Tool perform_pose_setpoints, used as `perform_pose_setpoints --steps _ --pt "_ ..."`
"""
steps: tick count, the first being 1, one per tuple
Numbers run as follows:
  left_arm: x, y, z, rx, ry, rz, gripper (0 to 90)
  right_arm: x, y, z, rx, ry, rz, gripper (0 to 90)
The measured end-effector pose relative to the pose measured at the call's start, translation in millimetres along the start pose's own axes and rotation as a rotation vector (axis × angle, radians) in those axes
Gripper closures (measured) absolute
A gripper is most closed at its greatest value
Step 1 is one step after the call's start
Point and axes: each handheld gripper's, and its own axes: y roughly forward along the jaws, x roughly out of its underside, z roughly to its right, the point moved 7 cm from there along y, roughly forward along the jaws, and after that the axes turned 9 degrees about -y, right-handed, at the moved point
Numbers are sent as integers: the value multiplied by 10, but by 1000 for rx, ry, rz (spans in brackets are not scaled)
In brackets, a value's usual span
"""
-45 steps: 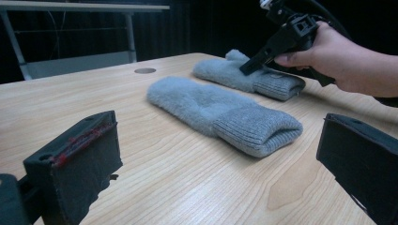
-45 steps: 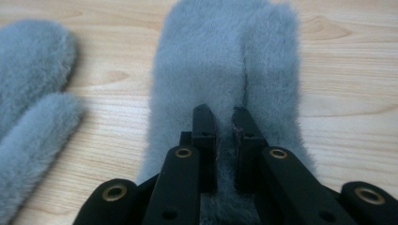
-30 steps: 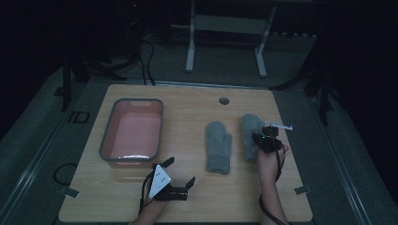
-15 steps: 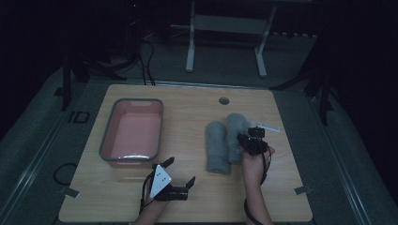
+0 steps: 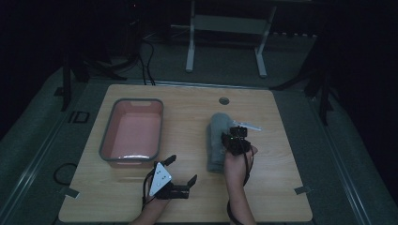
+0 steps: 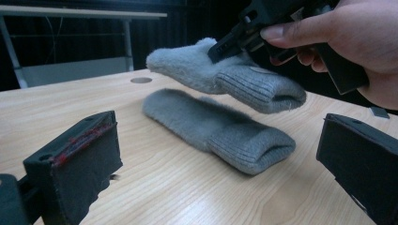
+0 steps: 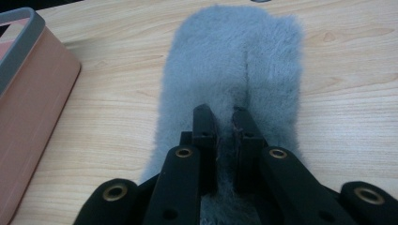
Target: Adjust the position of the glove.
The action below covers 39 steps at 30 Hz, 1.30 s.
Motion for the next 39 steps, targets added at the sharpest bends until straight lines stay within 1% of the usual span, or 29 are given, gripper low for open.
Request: perform_pose_setpoints --steps 2,3,4,5,7,8,10,11,12,14,15,16,18,21,23,25,28,31,32,35,37,38,39 --pt "-12 -6 -6 0 -3 5 2 -5 1 -30 13 1 13 827" --pt "-16 -7 -11 -2 -4 7 2 7 12 -43 27 -9 12 827" --pt "-18 -8 -13 1 -10 10 1 24 23 -40 26 2 12 827" --pt "-16 -10 -21 3 -12 7 2 49 35 -45 15 13 2 827" --pt "-13 -12 -33 2 -14 8 1 98 45 -57 24 0 -3 827" --pt "-9 -10 -39 0 -14 4 1 124 55 -74 12 5 -14 827" --pt "-3 -2 -45 -2 -17 2 1 163 79 -95 21 -9 -22 826" --pt "-1 1 -46 -2 -15 1 1 181 104 -104 14 -14 -27 826" --pt "4 2 -44 -4 -14 -2 1 199 129 -117 7 -4 -37 826" --pt "12 0 -40 -2 -14 -5 2 218 169 -125 18 -18 -41 825" --pt "15 -1 -38 -3 -13 -6 1 232 194 -123 18 -14 -48 825" --pt "17 -2 -38 -5 -13 -6 2 245 217 -110 31 -12 -52 824" --pt "24 0 -42 -4 -19 -9 2 284 264 -105 26 -6 -66 819" --pt "33 -4 -50 -7 -26 -13 1 351 326 -96 21 0 -66 805" --pt "30 -10 -52 -7 -25 -11 2 377 347 -101 22 -11 -59 801" --pt "27 -16 -54 -9 -24 -10 2 381 359 -102 24 -11 -56 789" --pt "29 -18 -58 -10 -23 -12 2 388 366 -121 29 -19 -48 734" --pt "33 -13 -64 -10 -21 -15 1 368 330 -154 1 -21 -34 641" --pt "35 -10 -63 -8 -24 -16 2 351 304 -155 2 -23 -28 612" --pt "48 2 -68 -4 -28 -21 1 283 197 -156 -34 -15 -11 553" --pt "52 10 -66 2 -31 -23 2 234 125 -148 -49 -45 -10 489" --pt "52 10 -66 2 -31 -23 1 234 125 -148 -49 -45 -10 489" --pt "52 12 -60 12 -32 -24 1 181 64 -122 -80 -96 7 419"
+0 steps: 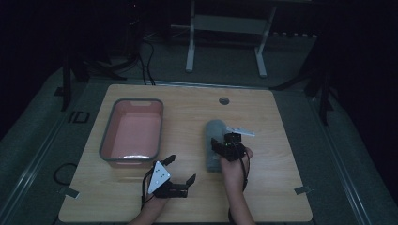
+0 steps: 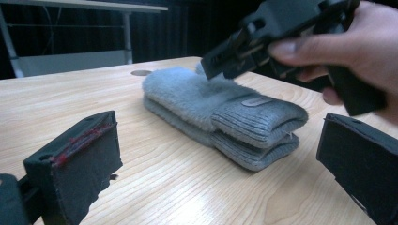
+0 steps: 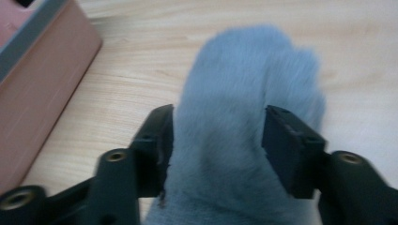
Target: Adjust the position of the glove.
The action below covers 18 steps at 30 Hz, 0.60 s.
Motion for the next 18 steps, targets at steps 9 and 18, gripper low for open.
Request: perform_pose_setpoints --steps 9,18 --pt "-11 11 48 27 0 11 1 -127 -156 304 -134 -70 -8 163" --pt "-91 104 69 21 10 -62 2 -100 -177 699 -270 -159 28 148"
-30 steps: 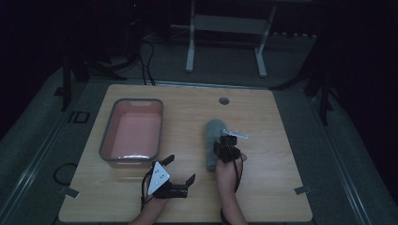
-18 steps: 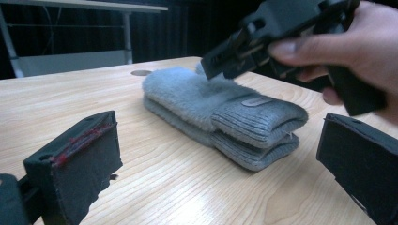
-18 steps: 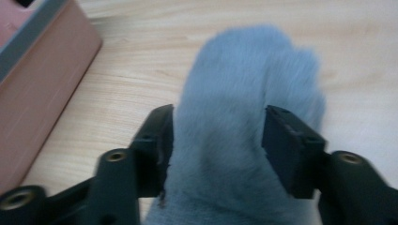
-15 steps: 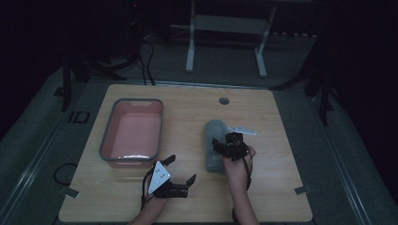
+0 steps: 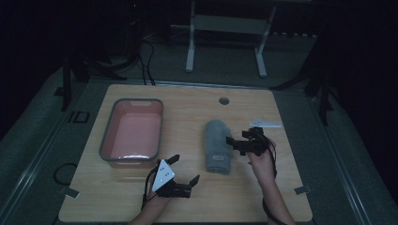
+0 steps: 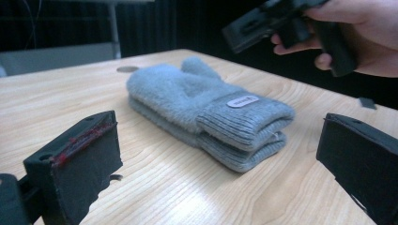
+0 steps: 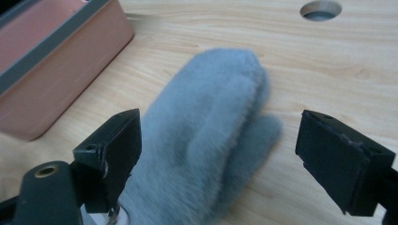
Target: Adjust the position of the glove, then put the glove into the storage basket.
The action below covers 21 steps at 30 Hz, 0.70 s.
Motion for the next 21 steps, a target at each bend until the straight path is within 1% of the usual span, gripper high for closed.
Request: perform_pose_setpoints --steps 1,2,3,4,5,6,7,8,10,11,12,13,15,17,18,19,20,21 --pt "-16 18 -13 -8 -6 -8 2 31 -16 39 -14 -5 1 148" --pt "-40 42 -31 -12 -21 -25 2 47 -27 57 -19 -13 3 153" --pt "-72 76 -48 -4 -48 -35 2 65 -41 66 -24 -28 5 159" --pt "-114 127 -67 12 -88 -49 2 78 -47 64 -34 -49 4 158" --pt "-147 171 -79 26 -110 -60 2 86 -49 60 -45 -65 4 156" --pt "-172 221 -89 38 -118 -78 2 92 -48 54 -61 -67 -8 158" --pt "-192 274 -101 41 -116 -95 2 97 -46 50 -74 -61 -27 159" --pt "-203 334 -112 39 -113 -121 2 97 -45 53 -71 -53 -36 158" --pt "-221 454 -127 38 -112 -160 2 67 -40 43 -82 -19 -22 132" --pt "-226 515 -137 34 -103 -186 2 47 -31 40 -70 -8 -20 133" --pt "-232 578 -148 19 -95 -208 2 21 -15 33 -54 -9 -13 121" --pt "-236 640 -150 29 -89 -234 2 9 4 24 -46 -15 -10 102" --pt "-252 761 -166 35 -101 -266 3 15 83 28 -27 4 -24 103" --pt "-276 877 -192 35 -122 -273 54 51 182 36 -6 6 -38 136" --pt "-278 932 -210 31 -127 -286 54 78 234 45 7 11 -47 141" --pt "-279 983 -228 22 -124 -297 54 104 277 39 -3 22 -52 179" --pt "-276 1028 -237 27 -126 -309 63 132 319 37 -10 25 -57 204" --pt "-268 1070 -248 21 -133 -325 93 164 352 49 14 26 -69 213"
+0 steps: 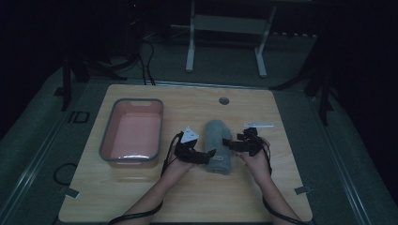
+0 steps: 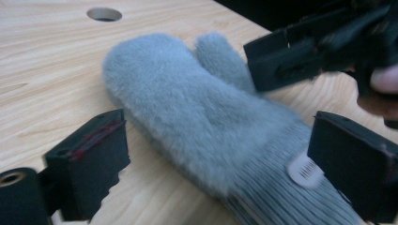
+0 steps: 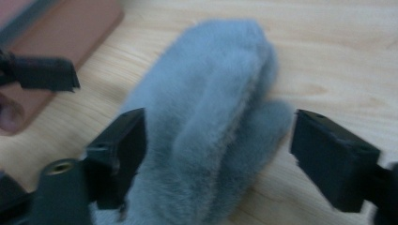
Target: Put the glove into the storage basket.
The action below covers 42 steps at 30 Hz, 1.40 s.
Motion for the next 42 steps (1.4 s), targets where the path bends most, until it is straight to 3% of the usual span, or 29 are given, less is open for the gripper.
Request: perform_pose_setpoints --steps 4,8,12,16,21,29,35,40,42 --pt "-3 118 -25 -8 -8 -55 146 121 79 29 34 15 -31 298" --pt "65 198 -75 -31 -23 -121 178 244 104 20 17 48 -59 348" --pt "111 245 -123 -27 -72 -155 186 304 136 14 17 79 -83 359" --pt "136 295 -152 -21 -87 -184 208 319 168 11 -3 90 -90 392" --pt "153 344 -145 28 -92 -222 318 326 188 9 -42 87 -99 470" --pt "177 400 -103 126 -117 -253 535 333 201 -48 -81 60 -89 686" --pt "167 386 -19 147 -52 -257 756 334 193 -75 -77 57 -71 757" --pt "121 345 -2 184 -74 -234 808 324 137 -82 -82 62 -49 788" --pt "83 312 23 175 -35 -239 811 302 103 -84 -87 70 -42 795"
